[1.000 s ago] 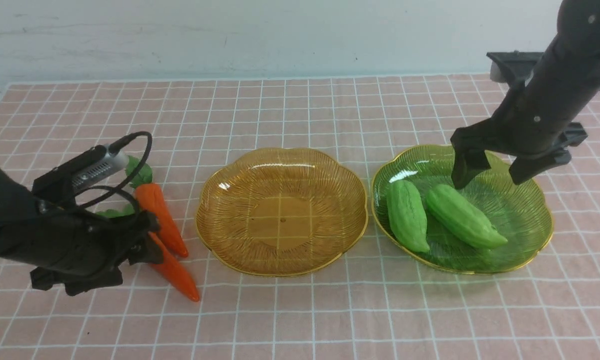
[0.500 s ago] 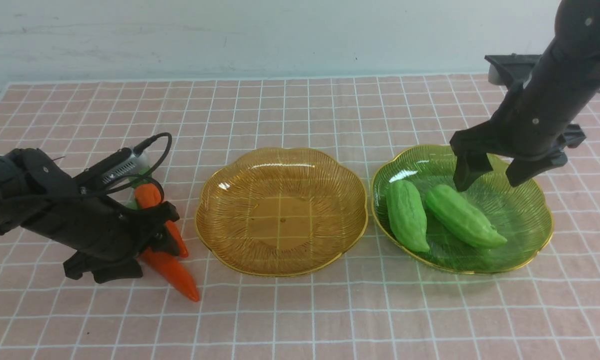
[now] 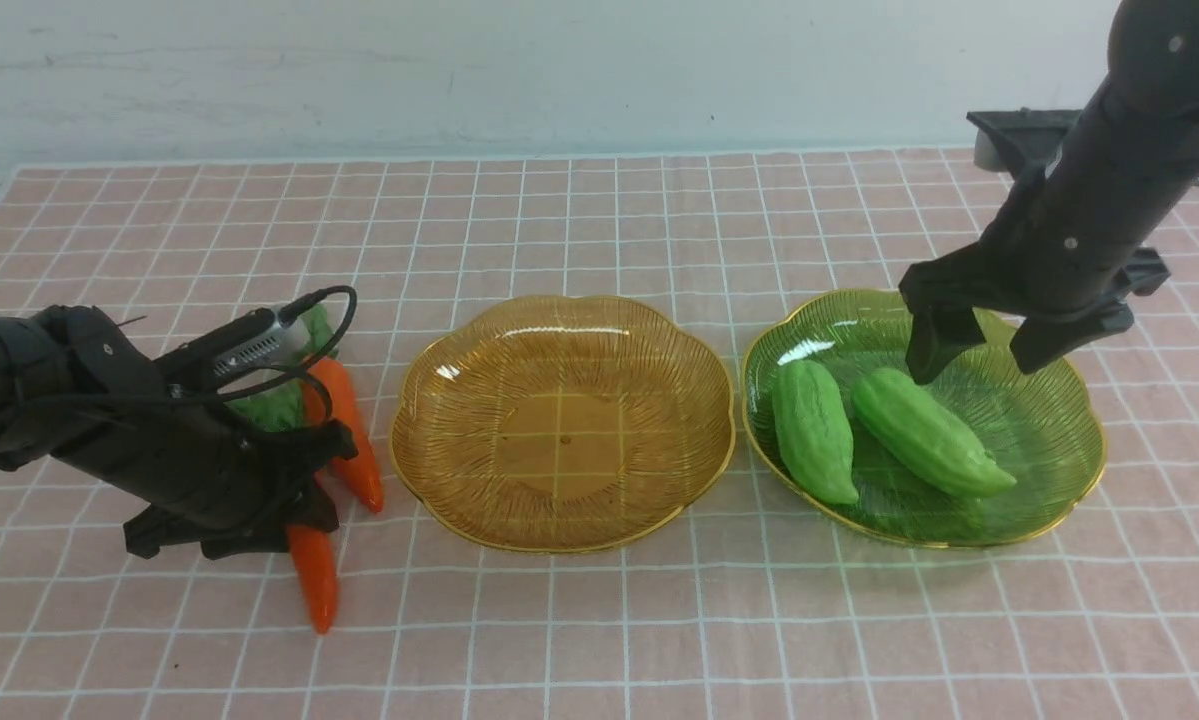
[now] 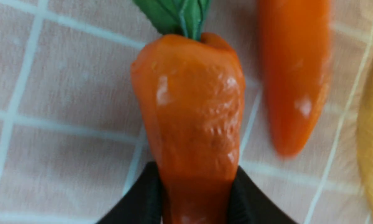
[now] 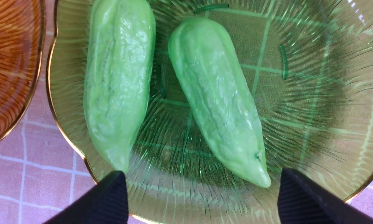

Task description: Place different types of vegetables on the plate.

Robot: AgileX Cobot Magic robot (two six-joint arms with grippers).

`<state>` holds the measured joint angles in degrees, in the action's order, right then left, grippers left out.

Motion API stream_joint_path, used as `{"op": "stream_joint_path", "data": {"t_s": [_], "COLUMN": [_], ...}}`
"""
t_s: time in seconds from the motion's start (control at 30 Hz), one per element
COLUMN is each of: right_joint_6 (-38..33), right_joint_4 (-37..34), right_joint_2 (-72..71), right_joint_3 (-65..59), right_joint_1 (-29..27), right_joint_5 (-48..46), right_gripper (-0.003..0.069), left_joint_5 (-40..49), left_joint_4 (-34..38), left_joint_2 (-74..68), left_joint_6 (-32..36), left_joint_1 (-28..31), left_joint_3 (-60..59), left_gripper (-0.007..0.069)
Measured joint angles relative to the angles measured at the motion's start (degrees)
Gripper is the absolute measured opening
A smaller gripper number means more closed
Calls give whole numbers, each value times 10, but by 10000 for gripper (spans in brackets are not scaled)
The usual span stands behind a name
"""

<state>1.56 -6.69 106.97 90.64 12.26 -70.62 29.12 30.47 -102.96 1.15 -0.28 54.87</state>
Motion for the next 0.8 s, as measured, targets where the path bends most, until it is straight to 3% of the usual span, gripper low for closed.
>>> {"op": "stream_joint_path", "data": {"t_s": [0.37,0.8], "right_joint_6": [-1,-5], "right_joint_4": [-1,-2], "right_joint_2": [0,0], "right_joint_3": [0,0], "right_joint_1": [0,0], "right_joint_5": [0,0], "right_gripper": [589,589], "left_joint_5": [175,168], "left_joint_4": [-73,-75], "left_joint_2": [78,-57], "left_joint_6": [9,-46], "left_joint_1": [-9,-158], "left_joint_3": [95,295], "left_gripper": [189,223]}}
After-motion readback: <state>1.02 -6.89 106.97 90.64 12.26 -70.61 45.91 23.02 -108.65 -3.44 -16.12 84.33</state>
